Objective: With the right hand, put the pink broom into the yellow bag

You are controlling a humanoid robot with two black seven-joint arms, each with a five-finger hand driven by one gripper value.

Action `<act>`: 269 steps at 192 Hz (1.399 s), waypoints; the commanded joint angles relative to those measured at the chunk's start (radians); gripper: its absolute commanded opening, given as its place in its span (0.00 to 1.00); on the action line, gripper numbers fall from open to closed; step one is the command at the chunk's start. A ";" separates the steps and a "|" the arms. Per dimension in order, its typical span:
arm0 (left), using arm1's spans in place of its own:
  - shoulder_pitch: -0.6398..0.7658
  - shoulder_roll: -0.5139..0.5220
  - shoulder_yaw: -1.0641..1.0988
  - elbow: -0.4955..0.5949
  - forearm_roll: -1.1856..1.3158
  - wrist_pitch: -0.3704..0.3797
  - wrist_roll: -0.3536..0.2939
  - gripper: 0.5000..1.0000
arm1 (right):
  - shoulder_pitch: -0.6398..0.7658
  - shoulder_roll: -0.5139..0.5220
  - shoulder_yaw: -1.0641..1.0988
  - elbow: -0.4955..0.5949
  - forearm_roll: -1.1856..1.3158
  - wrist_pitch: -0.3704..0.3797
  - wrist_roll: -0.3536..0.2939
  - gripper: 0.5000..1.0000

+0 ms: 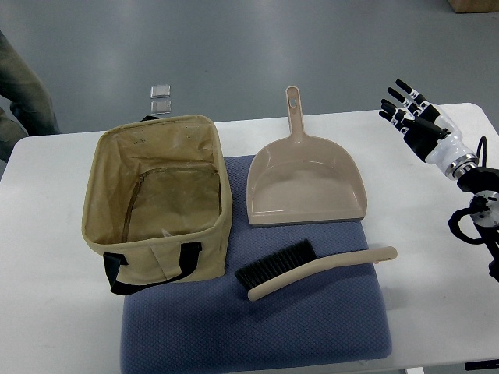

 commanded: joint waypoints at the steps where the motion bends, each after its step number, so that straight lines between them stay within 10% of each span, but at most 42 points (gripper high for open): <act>1: -0.001 0.000 0.002 0.000 0.000 0.000 -0.001 1.00 | 0.000 0.000 0.000 -0.001 0.001 0.000 0.000 0.86; 269: -0.001 0.000 0.002 0.008 0.000 0.001 -0.001 1.00 | 0.001 0.000 0.000 0.004 0.000 0.014 0.000 0.86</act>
